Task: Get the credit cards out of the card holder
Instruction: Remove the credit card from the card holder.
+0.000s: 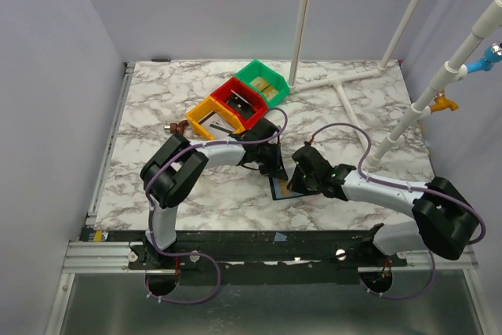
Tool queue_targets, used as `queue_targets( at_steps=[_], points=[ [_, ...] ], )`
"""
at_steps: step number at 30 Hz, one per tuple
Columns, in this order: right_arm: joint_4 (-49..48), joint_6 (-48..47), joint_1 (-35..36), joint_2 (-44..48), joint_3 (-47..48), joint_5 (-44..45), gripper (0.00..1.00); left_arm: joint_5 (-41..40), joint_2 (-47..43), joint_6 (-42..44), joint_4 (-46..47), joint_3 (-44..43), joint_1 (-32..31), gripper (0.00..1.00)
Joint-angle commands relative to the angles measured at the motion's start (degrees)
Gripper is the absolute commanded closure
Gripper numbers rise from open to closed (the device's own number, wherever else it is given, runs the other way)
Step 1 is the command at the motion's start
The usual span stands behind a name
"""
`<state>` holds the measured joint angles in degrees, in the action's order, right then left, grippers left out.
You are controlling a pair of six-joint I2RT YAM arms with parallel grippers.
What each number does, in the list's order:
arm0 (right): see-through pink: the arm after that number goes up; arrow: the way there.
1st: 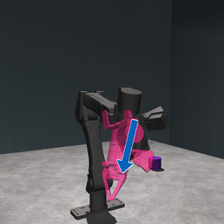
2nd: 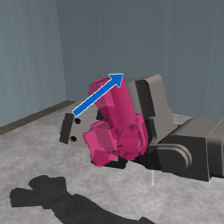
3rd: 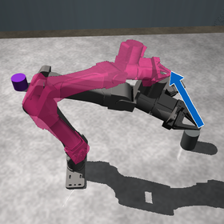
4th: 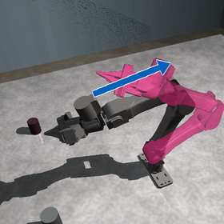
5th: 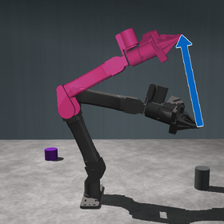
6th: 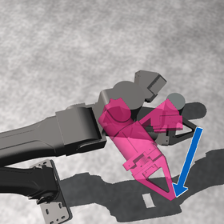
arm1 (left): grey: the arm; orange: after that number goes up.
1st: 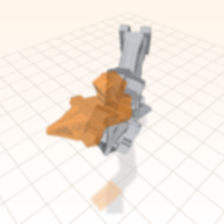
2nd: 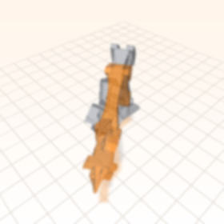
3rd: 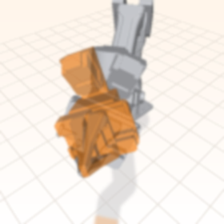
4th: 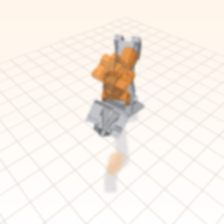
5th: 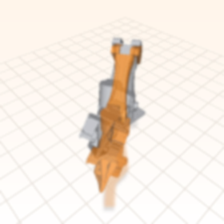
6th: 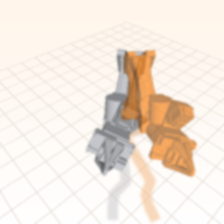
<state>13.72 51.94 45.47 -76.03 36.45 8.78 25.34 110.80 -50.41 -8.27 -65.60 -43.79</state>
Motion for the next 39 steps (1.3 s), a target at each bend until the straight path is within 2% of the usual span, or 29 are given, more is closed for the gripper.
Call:
queue_targets(
  at_steps=[1, 19, 26, 39],
  points=[
    [-2.58, -0.25, 1.08, -3.53, 1.38, -1.54, 1.00, -0.83, 1.51, 0.84, -1.40, -0.62, -0.41, 1.00],
    [5.63, 0.28, 1.29, -7.40, 4.76, 8.36, 0.99, -0.55, 0.95, 2.14, -2.71, -1.59, -0.42, 1.00],
    [9.27, 1.53, 1.28, -5.28, 5.37, 13.93, 0.99, -0.90, 0.47, 2.68, -3.29, -0.80, -0.33, 1.00],
    [10.63, 3.03, 1.03, -4.60, 4.56, 15.72, 0.99, -1.70, 0.63, 3.84, -4.51, -1.74, -0.41, 1.00]
  ],
)
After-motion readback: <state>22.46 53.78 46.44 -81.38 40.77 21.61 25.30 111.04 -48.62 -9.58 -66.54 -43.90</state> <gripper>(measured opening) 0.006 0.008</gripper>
